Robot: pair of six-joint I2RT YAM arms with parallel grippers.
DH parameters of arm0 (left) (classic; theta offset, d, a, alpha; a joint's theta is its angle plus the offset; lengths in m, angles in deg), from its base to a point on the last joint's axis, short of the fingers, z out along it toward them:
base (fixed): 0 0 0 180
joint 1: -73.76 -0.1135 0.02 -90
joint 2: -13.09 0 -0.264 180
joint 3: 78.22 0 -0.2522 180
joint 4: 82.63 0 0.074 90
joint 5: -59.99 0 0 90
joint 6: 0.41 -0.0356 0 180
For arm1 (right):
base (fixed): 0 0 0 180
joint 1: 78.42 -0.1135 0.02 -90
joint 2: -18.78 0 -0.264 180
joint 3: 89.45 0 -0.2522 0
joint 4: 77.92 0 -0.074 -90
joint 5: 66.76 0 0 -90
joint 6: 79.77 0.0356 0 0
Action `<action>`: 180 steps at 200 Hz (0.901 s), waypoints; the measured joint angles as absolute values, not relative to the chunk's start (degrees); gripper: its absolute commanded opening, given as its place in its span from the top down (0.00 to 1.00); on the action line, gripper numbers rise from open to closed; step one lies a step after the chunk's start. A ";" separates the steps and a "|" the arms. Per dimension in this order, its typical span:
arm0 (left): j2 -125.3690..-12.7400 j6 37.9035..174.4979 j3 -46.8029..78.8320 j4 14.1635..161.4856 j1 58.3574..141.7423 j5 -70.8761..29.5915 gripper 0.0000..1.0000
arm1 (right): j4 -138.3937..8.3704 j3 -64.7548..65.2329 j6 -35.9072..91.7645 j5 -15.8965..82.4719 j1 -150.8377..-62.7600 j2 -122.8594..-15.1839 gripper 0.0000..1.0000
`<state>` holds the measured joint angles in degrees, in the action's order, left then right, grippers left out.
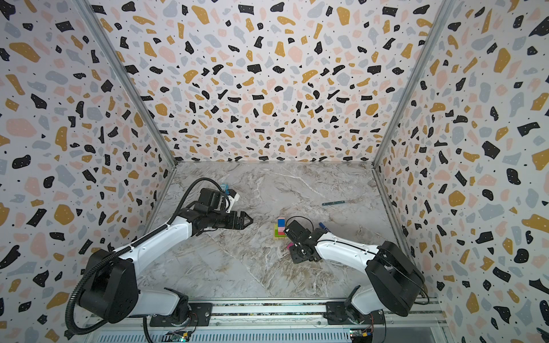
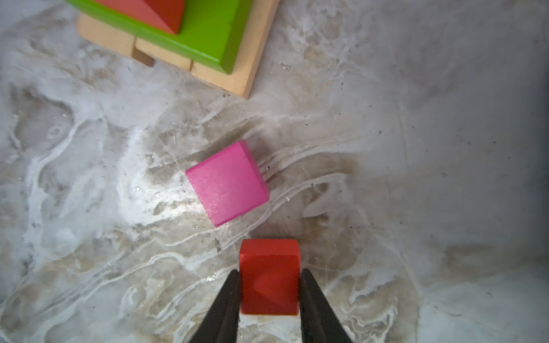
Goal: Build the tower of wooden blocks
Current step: 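Close the right gripper on the red cube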
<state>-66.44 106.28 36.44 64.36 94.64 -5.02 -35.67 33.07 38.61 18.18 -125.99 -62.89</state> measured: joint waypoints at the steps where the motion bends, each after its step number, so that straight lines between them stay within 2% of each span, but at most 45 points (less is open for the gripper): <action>1: -66.44 106.28 36.44 64.36 94.64 -5.02 0.02 | -35.67 33.07 38.63 18.18 -125.99 -62.89 0.67; 180: -66.44 106.28 36.44 64.36 94.64 -5.02 0.02 | -36.30 33.02 39.64 18.07 -125.99 -64.55 0.64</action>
<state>-66.44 106.28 36.44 64.36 94.64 -5.02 -36.30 33.02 39.64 18.07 -125.99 -64.55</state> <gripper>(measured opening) 0.984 0.360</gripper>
